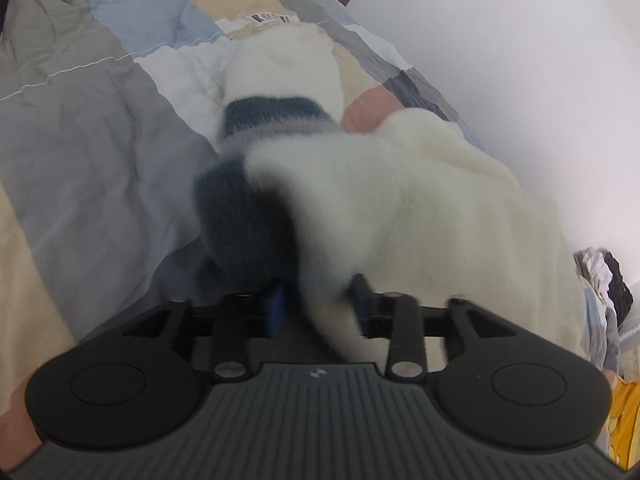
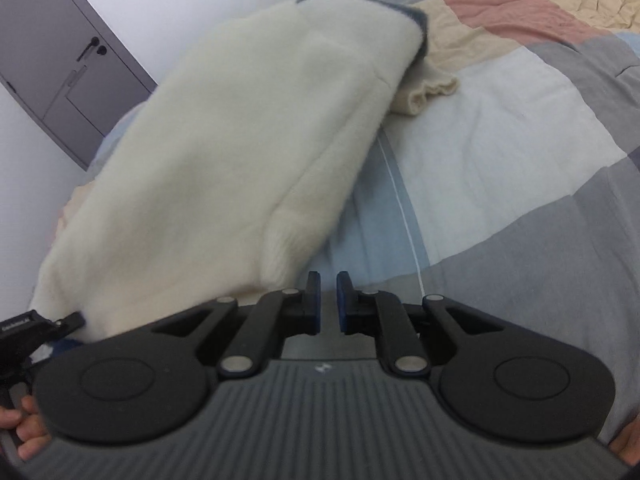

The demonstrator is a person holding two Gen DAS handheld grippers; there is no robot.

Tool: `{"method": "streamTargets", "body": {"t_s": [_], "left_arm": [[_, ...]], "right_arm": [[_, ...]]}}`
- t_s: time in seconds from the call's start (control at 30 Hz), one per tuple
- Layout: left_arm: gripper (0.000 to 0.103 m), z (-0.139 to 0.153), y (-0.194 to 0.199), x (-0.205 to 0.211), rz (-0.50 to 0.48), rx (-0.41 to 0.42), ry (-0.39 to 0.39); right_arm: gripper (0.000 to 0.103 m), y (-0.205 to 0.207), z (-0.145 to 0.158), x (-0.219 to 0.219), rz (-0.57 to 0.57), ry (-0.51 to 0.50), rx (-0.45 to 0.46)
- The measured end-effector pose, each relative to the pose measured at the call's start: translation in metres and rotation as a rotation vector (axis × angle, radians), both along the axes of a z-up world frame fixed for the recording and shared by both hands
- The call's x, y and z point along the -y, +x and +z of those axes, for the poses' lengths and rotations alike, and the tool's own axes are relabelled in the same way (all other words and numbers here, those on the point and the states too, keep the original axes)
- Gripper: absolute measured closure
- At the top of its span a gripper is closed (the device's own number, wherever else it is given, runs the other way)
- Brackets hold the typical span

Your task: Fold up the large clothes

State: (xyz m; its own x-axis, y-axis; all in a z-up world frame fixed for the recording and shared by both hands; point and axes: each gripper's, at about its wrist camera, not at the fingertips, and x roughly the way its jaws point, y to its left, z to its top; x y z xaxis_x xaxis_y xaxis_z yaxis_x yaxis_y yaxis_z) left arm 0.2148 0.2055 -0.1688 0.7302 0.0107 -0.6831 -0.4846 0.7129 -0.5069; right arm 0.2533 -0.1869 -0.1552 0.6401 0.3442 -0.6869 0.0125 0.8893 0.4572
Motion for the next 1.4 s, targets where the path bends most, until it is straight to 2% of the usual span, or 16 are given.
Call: {"method": "streamTargets", "body": {"t_s": [0.07,0.27,0.37,0.4,0.43,0.5,0.7,0.8,1.07,1.17,1.3,1.4], "left_arm": [[0.037,0.008,-0.01,0.004,-0.005,0.011,-0.005],[0.032,0.03,-0.044,0.025,-0.06,0.056,0.006],[0.032,0.043,-0.056,0.039,-0.111,0.084,0.046],[0.031,0.047,-0.059,0.044,-0.124,0.097,0.068],[0.031,0.05,-0.061,0.049,-0.135,0.108,0.091],[0.03,0.053,-0.061,0.06,-0.167,0.122,0.134],[0.029,0.054,-0.056,0.083,-0.296,0.172,0.255],[0.03,0.054,-0.054,0.09,-0.344,0.198,0.303],[0.03,0.04,-0.027,0.083,-0.392,0.197,0.258],[0.033,0.032,-0.014,0.078,-0.419,0.183,0.218],[0.039,0.021,-0.001,0.087,-0.47,0.167,0.223],[0.04,0.011,0.006,0.098,-0.515,0.128,0.254]], "right_arm": [[0.091,-0.005,0.006,-0.001,0.01,-0.012,0.029],[0.09,-0.021,0.026,-0.003,0.048,-0.102,0.124],[0.089,-0.027,0.034,-0.002,0.064,-0.139,0.168],[0.079,-0.028,0.036,-0.001,0.067,-0.147,0.18],[0.061,-0.03,0.037,-0.002,0.069,-0.154,0.193],[0.044,-0.033,0.042,-0.002,0.071,-0.159,0.227],[0.044,-0.037,0.051,-0.017,0.146,-0.226,0.325],[0.045,-0.034,0.05,-0.026,0.193,-0.255,0.346],[0.046,-0.017,0.043,-0.053,0.298,-0.332,0.389],[0.046,-0.01,0.039,-0.058,0.29,-0.373,0.424],[0.047,0.004,0.03,-0.056,0.296,-0.323,0.36],[0.047,0.007,0.02,-0.061,0.305,-0.361,0.301]]}}
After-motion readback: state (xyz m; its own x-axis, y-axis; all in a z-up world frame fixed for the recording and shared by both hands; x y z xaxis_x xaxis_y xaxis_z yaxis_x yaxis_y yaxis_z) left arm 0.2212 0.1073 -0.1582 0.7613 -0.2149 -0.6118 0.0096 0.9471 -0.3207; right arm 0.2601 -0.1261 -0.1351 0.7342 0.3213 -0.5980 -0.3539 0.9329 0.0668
